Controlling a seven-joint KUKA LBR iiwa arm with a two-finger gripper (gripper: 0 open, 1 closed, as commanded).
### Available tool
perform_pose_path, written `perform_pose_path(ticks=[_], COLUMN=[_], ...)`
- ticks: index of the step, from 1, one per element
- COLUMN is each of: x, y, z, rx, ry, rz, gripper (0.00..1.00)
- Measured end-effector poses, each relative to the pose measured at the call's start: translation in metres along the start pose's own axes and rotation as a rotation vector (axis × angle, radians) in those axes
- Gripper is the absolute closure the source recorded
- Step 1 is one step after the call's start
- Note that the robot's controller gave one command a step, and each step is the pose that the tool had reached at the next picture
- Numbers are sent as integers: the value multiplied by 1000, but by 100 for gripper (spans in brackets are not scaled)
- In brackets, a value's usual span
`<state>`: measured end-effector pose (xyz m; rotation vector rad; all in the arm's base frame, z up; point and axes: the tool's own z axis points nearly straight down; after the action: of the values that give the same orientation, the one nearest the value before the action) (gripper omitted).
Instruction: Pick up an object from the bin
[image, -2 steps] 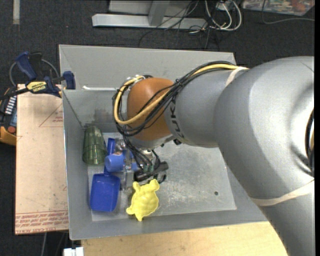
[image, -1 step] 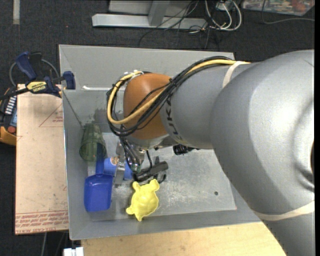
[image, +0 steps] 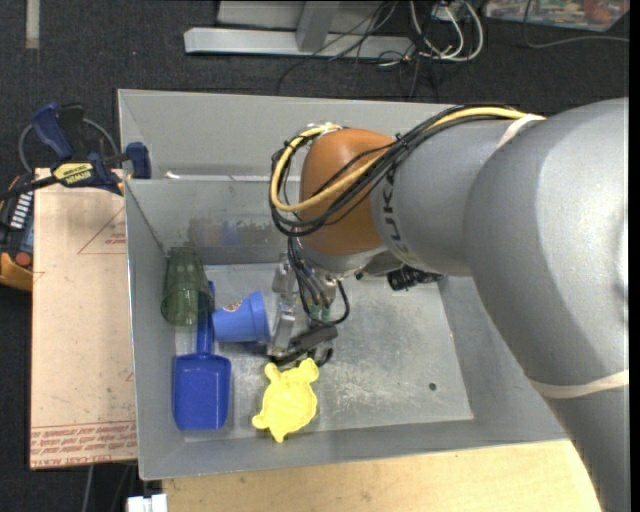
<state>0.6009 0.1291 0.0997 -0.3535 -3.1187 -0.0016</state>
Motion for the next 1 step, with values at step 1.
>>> perform_pose_path(ticks=[1], x=[40], y=[26], z=[30], rx=[-4], ry=[-6], rz=[-21], gripper=[0])
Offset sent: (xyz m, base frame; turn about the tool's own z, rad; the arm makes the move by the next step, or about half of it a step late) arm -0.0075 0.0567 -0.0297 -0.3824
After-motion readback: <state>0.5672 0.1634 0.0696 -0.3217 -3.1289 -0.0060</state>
